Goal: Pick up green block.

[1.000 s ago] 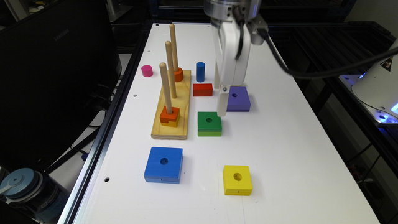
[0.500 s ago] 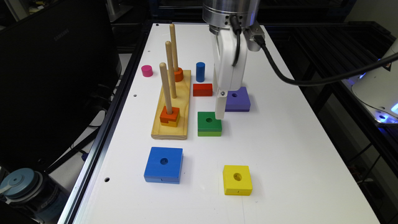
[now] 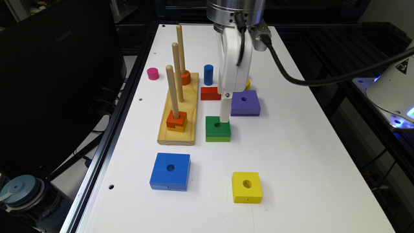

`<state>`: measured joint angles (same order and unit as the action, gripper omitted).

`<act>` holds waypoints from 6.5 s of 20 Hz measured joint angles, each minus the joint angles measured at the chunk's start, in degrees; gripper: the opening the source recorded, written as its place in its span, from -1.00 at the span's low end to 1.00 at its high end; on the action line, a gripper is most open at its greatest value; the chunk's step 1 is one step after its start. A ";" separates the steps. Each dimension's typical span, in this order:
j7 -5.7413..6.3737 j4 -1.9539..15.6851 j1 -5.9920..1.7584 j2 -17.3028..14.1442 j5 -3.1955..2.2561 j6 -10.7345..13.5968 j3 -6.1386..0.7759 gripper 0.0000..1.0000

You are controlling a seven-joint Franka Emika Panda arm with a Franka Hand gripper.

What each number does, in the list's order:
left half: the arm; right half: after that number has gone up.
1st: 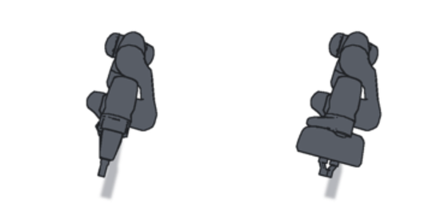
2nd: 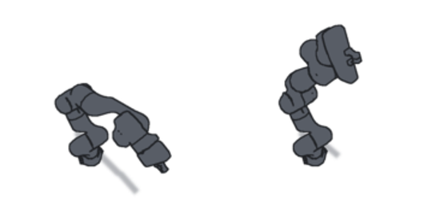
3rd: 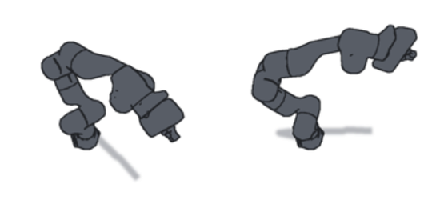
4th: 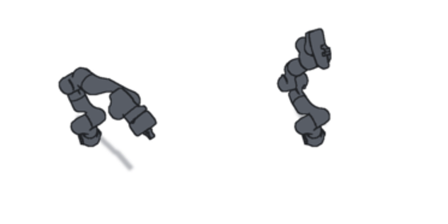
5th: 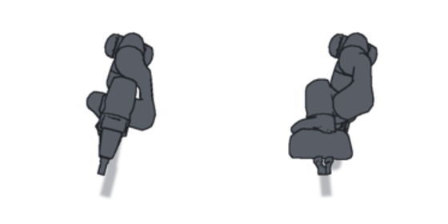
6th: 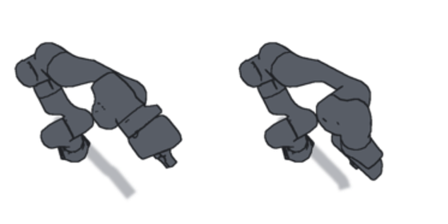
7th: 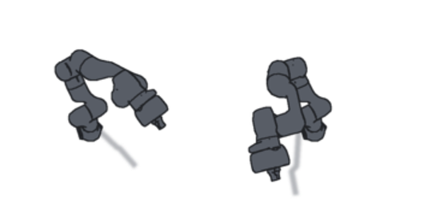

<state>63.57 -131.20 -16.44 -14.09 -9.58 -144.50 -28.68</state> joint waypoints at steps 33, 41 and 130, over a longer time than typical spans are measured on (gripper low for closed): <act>4.09 1.69 0.34 -8.42 -6.96 -4.89 1.54 1.00; 4.93 1.83 0.41 -10.87 -8.68 -6.58 2.16 1.00; 7.02 2.80 0.75 -7.57 -8.82 -3.70 0.62 -1.00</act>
<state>70.59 -128.39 -15.69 -21.66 -18.39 -148.20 -28.06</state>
